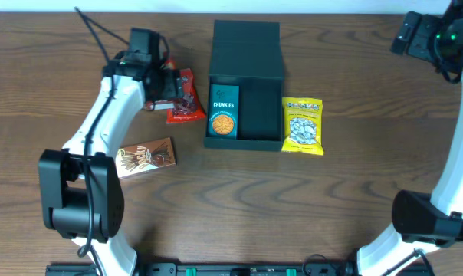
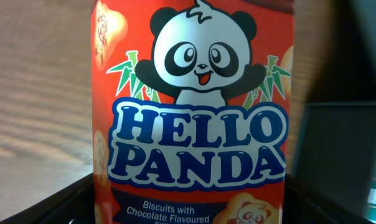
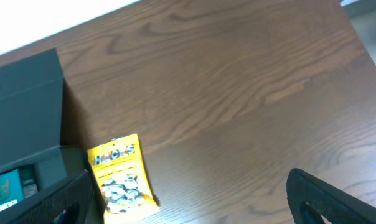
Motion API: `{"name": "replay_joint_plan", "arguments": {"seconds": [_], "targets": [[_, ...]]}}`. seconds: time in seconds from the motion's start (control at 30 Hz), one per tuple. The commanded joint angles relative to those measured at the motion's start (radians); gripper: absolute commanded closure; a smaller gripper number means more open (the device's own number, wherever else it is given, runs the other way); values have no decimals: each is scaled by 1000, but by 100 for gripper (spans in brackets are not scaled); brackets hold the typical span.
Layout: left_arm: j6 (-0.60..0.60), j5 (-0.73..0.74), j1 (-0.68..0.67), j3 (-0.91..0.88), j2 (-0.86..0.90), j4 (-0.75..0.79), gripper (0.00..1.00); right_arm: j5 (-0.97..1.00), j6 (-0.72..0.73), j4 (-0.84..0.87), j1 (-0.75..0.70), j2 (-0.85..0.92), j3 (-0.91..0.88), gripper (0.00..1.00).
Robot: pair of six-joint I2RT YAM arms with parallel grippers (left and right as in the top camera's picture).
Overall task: Pack container
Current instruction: 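Carry the Hello Panda box into the green box and lower it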
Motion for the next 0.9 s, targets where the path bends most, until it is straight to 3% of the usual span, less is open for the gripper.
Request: {"name": "replay_joint_plan", "arguments": {"seconds": [0.0,0.2,0.33,0.53,0.87], "targets": [[23,0,-63,56,11,-11,13,5,-13,-1,-31,3,-5,1],[13,0,-195,85,11,-18,13,5,-13,-2,-81,3,-5,1],[-58,15,-266,85,11,-29,10,-2,-13,-2,-103,3,-5,1],[-136,34,-351,84,11,-31,14,-6,-13,-2,-109,3,-5,1],[-136,23,-365,85,11,-17,14,-26,-13,-9,-110,3,-5,1]]}}
